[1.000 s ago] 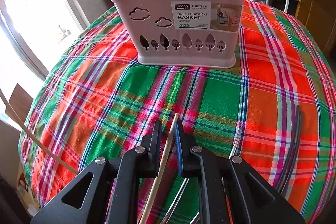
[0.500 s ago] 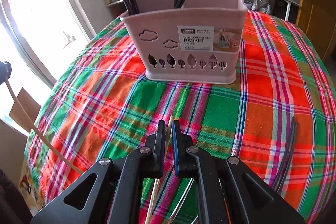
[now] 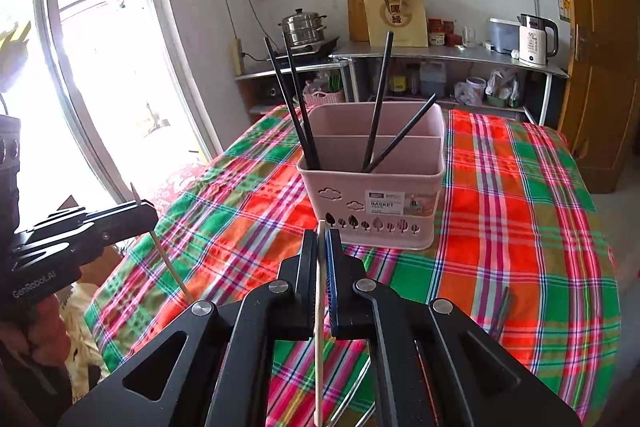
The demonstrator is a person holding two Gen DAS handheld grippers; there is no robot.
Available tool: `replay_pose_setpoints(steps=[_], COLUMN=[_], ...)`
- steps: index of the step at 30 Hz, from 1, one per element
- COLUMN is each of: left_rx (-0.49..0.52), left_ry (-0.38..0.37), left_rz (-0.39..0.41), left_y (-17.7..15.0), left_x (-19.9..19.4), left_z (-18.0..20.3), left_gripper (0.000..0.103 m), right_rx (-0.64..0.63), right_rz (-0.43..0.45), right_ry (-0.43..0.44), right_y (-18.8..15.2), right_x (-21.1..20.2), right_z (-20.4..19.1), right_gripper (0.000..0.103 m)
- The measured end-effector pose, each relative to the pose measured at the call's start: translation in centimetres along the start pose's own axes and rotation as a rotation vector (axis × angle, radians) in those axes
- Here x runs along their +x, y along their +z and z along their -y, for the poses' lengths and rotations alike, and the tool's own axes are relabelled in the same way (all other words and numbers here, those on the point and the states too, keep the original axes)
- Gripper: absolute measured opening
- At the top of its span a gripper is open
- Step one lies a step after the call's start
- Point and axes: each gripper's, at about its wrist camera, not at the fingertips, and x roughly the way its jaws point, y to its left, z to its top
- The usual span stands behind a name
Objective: Organize utensils
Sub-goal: 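Lift the wooden chopstick with both tools and carry it toward the pink basket, then lower the wooden chopstick into a basket compartment and open both tools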
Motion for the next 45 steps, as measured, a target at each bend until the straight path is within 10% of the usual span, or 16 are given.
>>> replay_pose_setpoints(steps=[21,45], left_rx=[0.010,0.048], left_ry=[-0.044,-0.016], left_rz=[-0.006,0.166], left_y=[3.2,17.5], left_x=[1.3,3.8], left_z=[0.9,1.4], left_gripper=[0.005,0.005], right_rx=[-0.016,-0.020], right_rz=[0.089,0.304], right_ry=[-0.003,-0.020], right_y=[1.4,12.5], right_x=[-2.8,-3.1], right_z=[1.2,1.9], right_gripper=[0.004,0.004])
